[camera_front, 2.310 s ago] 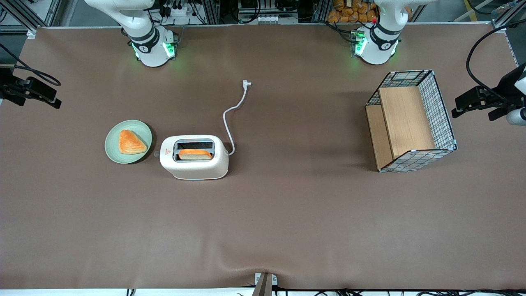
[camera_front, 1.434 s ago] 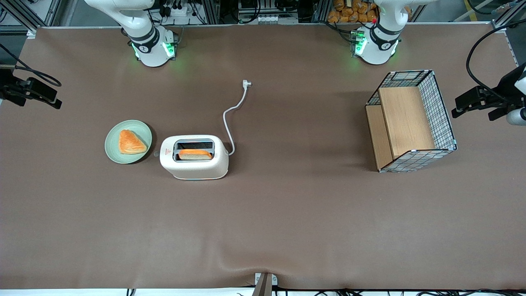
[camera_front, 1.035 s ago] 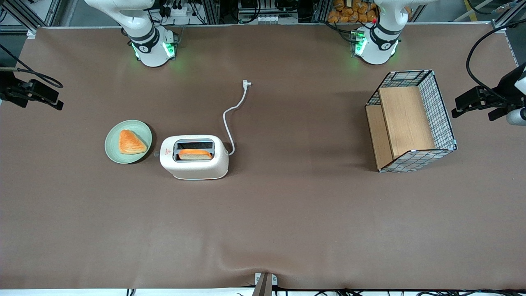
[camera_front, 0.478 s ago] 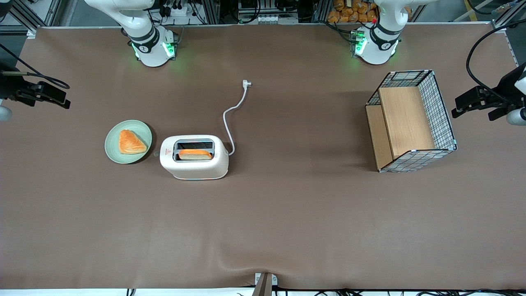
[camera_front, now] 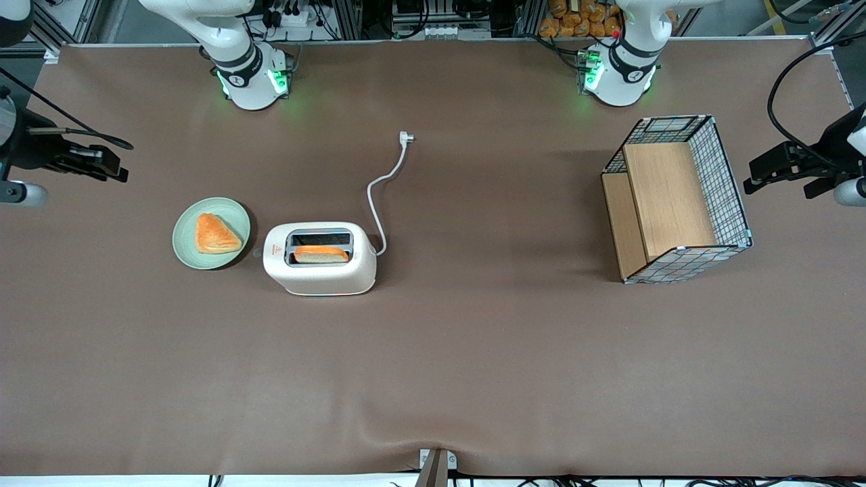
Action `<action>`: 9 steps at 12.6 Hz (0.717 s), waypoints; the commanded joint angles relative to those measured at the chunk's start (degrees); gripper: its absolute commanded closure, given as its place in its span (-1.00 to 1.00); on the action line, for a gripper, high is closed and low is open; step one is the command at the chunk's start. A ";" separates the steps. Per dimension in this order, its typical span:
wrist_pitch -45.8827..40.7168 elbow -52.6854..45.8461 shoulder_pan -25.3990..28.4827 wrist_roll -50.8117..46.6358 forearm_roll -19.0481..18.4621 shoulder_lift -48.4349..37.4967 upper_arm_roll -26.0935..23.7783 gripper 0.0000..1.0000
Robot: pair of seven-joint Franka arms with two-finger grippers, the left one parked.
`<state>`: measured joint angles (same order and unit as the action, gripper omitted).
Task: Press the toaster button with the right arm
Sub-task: 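Move the right gripper toward the white toaster's lever end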
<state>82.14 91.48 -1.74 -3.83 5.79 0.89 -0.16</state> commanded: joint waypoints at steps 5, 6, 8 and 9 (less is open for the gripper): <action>0.47 7.82 -0.02 0.40 6.68 -0.36 -0.01 1.00; 1.18 8.79 -0.02 0.49 6.77 -0.36 -0.01 1.00; 5.11 10.64 0.07 0.49 7.04 -0.36 -0.10 1.00; 6.36 11.17 0.16 0.49 7.04 0.07 -0.10 1.00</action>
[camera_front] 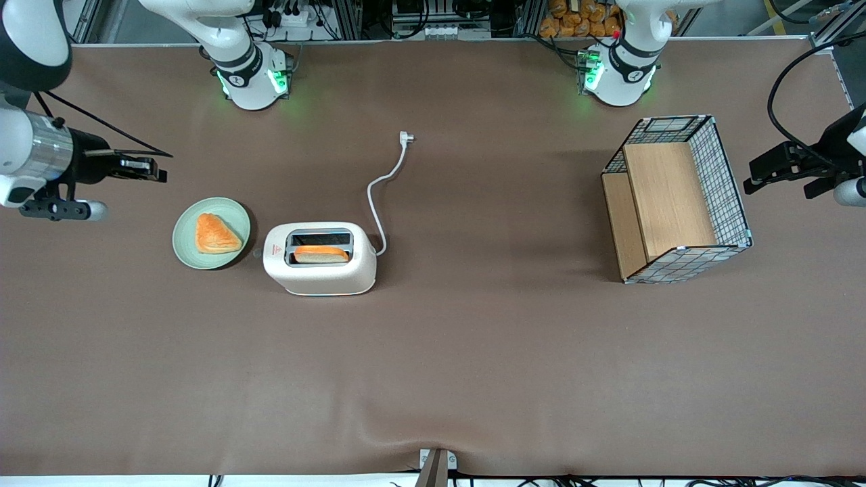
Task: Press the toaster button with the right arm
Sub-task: 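Move the right gripper toward the white toaster's lever end, then lower the right gripper onto the toaster's lever beside the plate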
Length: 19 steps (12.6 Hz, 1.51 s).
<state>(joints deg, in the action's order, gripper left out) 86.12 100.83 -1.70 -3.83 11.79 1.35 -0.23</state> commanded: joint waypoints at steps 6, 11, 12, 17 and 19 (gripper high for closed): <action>16.15 10.51 1.88 0.66 4.27 1.55 -0.13 1.00; 23.46 14.21 1.79 5.14 6.30 4.88 -0.21 1.00; 25.21 15.44 1.79 6.54 9.45 5.06 -0.21 1.00; 31.46 15.72 2.93 8.74 12.38 9.19 -0.30 1.00; 31.91 15.72 1.89 16.79 16.57 11.38 -0.21 1.00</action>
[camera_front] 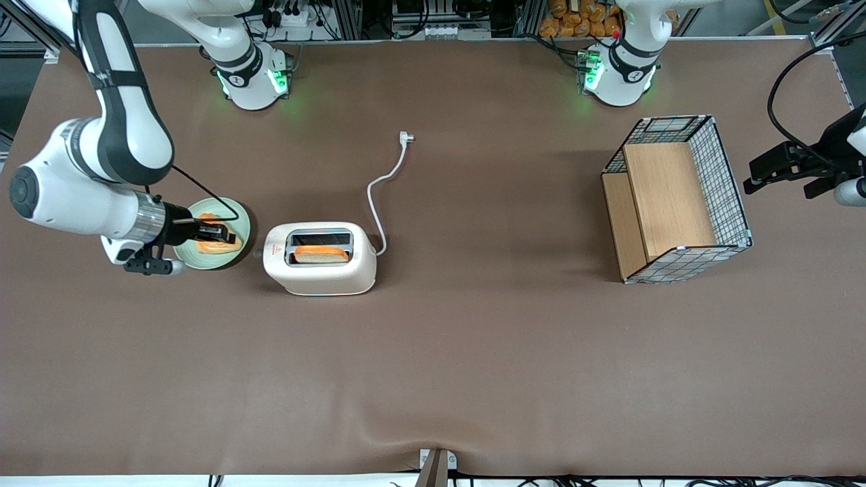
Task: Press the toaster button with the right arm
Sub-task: 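Lower the right gripper onto the toaster's lever beside the plate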
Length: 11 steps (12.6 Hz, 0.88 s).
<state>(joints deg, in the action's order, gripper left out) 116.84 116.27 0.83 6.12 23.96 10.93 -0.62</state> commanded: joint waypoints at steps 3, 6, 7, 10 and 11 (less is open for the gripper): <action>0.75 0.27 -2.50 14.17 10.40 4.54 0.27 1.00; 0.58 0.19 -2.68 13.92 13.20 4.98 0.27 1.00; 0.49 0.01 -2.68 13.48 14.09 4.98 0.36 1.00; 0.22 0.01 -2.59 12.33 15.06 4.98 0.36 1.00; 0.23 0.01 -2.59 12.16 15.85 5.16 0.36 1.00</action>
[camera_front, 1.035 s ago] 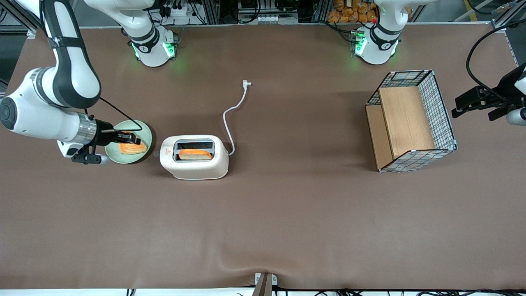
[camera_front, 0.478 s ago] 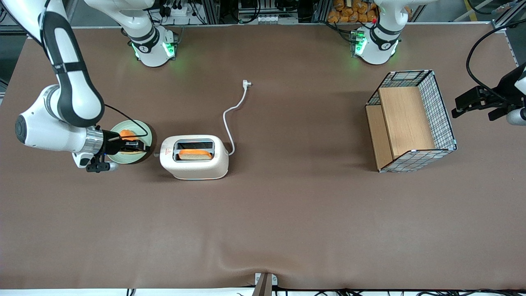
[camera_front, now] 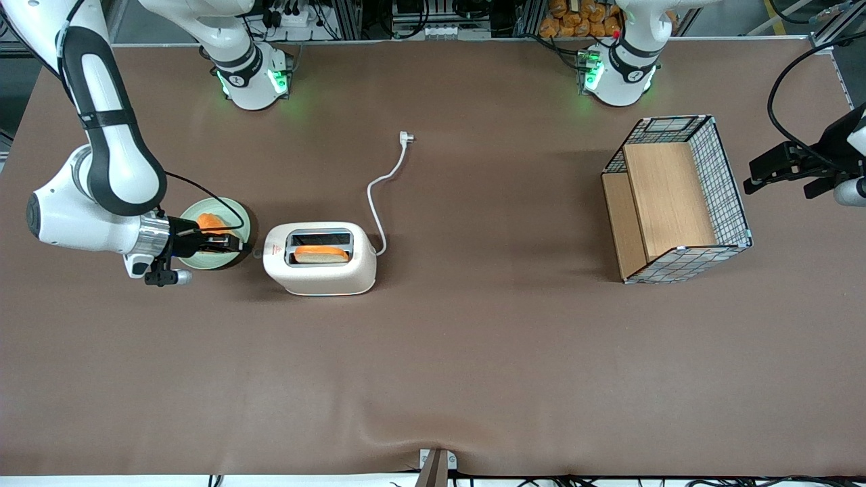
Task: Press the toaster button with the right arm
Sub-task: 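Lower the right gripper onto the toaster's lever beside the plate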
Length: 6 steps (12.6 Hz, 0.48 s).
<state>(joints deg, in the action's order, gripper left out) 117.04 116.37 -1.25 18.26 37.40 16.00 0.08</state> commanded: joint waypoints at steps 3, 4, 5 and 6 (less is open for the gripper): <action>0.29 0.00 -0.16 -1.12 3.91 1.49 -0.34 1.00; 0.38 -0.09 0.02 -1.81 4.17 1.75 -0.34 1.00; 0.47 -0.18 0.02 -2.26 4.26 1.76 -0.34 1.00; 0.55 -0.09 0.11 -2.26 4.26 1.84 -0.34 1.00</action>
<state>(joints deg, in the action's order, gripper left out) 117.15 116.45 -1.24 16.77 39.88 17.54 -0.01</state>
